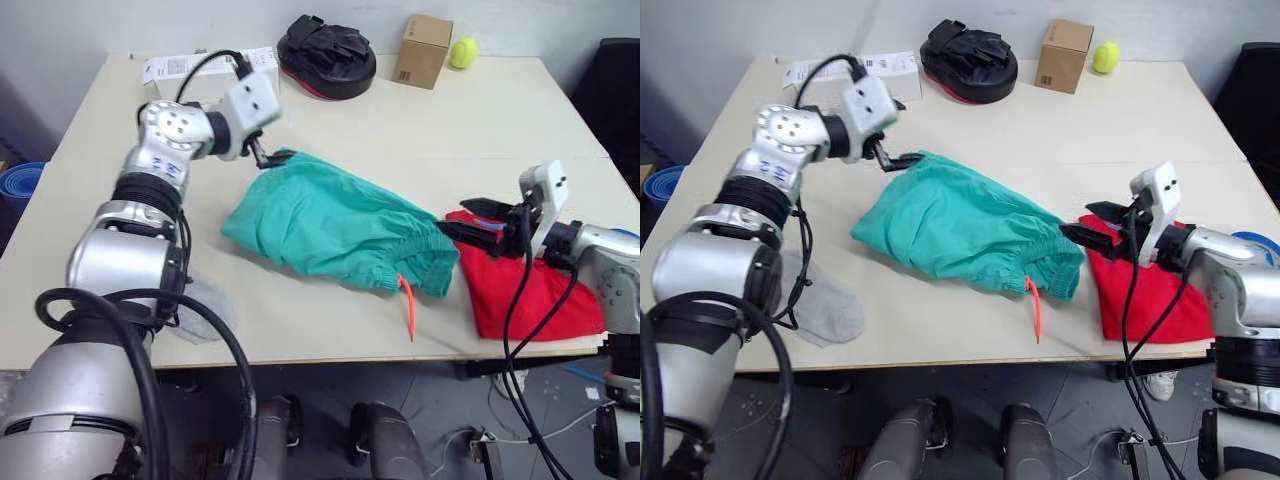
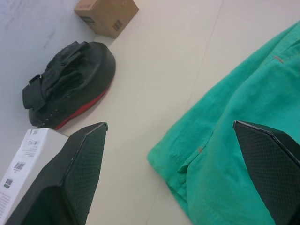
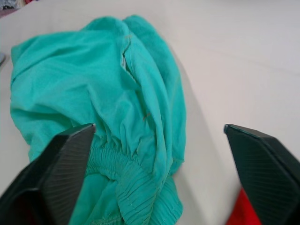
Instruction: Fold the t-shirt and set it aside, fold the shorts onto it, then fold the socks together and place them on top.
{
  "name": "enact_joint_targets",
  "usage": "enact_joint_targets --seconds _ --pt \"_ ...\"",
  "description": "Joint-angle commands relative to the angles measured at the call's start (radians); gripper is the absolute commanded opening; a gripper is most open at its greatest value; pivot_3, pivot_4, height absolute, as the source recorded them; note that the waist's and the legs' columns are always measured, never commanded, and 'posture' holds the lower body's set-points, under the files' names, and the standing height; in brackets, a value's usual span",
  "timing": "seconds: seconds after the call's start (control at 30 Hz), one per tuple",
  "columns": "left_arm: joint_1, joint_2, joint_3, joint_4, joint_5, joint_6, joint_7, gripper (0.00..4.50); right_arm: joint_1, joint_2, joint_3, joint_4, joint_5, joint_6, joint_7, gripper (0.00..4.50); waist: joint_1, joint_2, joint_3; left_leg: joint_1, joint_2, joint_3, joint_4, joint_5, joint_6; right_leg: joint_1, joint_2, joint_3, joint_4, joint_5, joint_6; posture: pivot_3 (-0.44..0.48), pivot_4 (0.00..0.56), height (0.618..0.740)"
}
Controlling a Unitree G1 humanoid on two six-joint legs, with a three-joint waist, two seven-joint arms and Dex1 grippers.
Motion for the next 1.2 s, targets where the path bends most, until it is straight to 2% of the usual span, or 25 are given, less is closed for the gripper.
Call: enact_joint_targets --seconds 0.03,0.13,0.2,0.33,0.43,0.67,0.87,0.93,1.0,1.1,1.2 --pt "0.026 0.045 0.065 -0.097 -0.098 0.029 -0.139 4.5 0.039 -0.023 -0.069 -0.146 0.107 0.078 0.004 4.49 0.001 0.0 0.0 0.0 0.0 0.0 0.0 0.0 0.0 0.0 0.0 0.0 0.0 0.0 0.0 0.0 0.15 0.74" --pt "0.162 0.095 0.083 -0.303 -0.201 0.174 -0.374 4.5 0.111 -0.002 -0.058 -0.277 0.179 0.161 -0.031 4.49 0.0 0.0 0.0 0.001 0.0 -0.001 0.0 0.0 0.0 0.001 0.0 0.001 0.0 0.0 0.0 0.0 0.15 0.74" --pt "0.28 0.127 0.078 -0.469 -0.24 0.255 -0.437 4.5 0.15 0.018 -0.018 -0.33 0.16 0.145 -0.06 4.49 -0.004 0.0 0.0 0.002 0.0 -0.001 -0.001 0.0 0.0 0.001 0.0 0.003 0.001 0.0 0.0 0.0 0.15 0.74" --pt "0.496 0.183 0.052 -0.731 -0.207 0.218 -0.394 4.5 0.215 -0.029 0.191 -0.412 -0.154 -0.155 -0.071 4.49 -0.005 0.0 0.0 0.002 0.0 -0.001 -0.001 0.0 -0.001 0.001 0.0 0.007 0.0 0.0 0.0 0.0 0.15 0.74" --pt "0.586 0.207 0.031 -0.84 -0.184 0.185 -0.373 4.5 0.269 -0.066 0.296 -0.432 -0.323 -0.376 -0.029 4.49 0.005 0.0 0.0 0.001 -0.001 -0.001 -0.001 0.0 -0.001 0.001 -0.001 0.008 -0.002 0.0 0.0 0.0 0.15 0.74" --pt "0.648 0.218 -0.054 -0.827 -0.056 0.003 -0.247 4.5 0.258 -0.036 0.44 -0.343 -0.596 -0.635 -0.087 4.49 0.005 0.0 0.0 0.003 -0.001 0.0 -0.001 0.0 -0.001 0.002 -0.001 0.008 -0.003 0.001 0.002 0.0 0.15 0.74" --pt "0.616 0.184 -0.139 -0.697 0.055 -0.127 -0.123 4.5 0.178 0.027 0.554 -0.191 -0.818 -0.828 -0.16 4.49 0.002 0.0 0.0 0.004 -0.001 0.0 -0.002 0.0 -0.001 0.002 -0.001 0.007 -0.001 0.001 0.002 0.0 0.15 0.74" --pt "0.583 0.173 -0.156 -0.631 0.089 -0.153 -0.075 4.5 0.138 0.056 0.575 -0.124 -0.884 -0.866 -0.201 4.11 0.002 0.0 0.0 0.005 -0.001 0.0 -0.002 0.0 -0.001 0.002 0.0 0.006 -0.001 0.001 0.002 0.0 0.15 0.74" --pt "0.555 0.168 -0.172 -0.574 0.113 -0.178 -0.044 4.5 0.109 0.072 0.585 -0.067 -0.932 -0.904 -0.232 3.52 0.004 0.0 0.0 0.005 -0.001 0.0 -0.001 0.001 -0.002 0.002 -0.001 0.006 -0.001 0.001 0.002 0.0 0.15 0.74" --pt "0.512 0.158 -0.187 -0.488 0.124 -0.203 -0.02 3.87 0.09 0.08 0.587 -0.009 -0.969 -0.951 -0.249 2.45 0.004 0.0 -0.001 0.005 -0.001 0.0 -0.001 0.001 -0.002 0.002 -0.001 0.006 -0.001 0.001 0.002 0.0 0.15 0.74" --pt "0.499 0.151 -0.189 -0.463 0.1 -0.203 -0.055 2.94 0.103 0.068 0.579 -0.003 -0.945 -0.997 -0.223 1.36 0.003 0.0 -0.001 0.005 -0.001 0.0 -0.001 0.001 -0.002 0.002 -0.001 0.006 0.0 0.001 0.002 0.0 0.15 0.74"
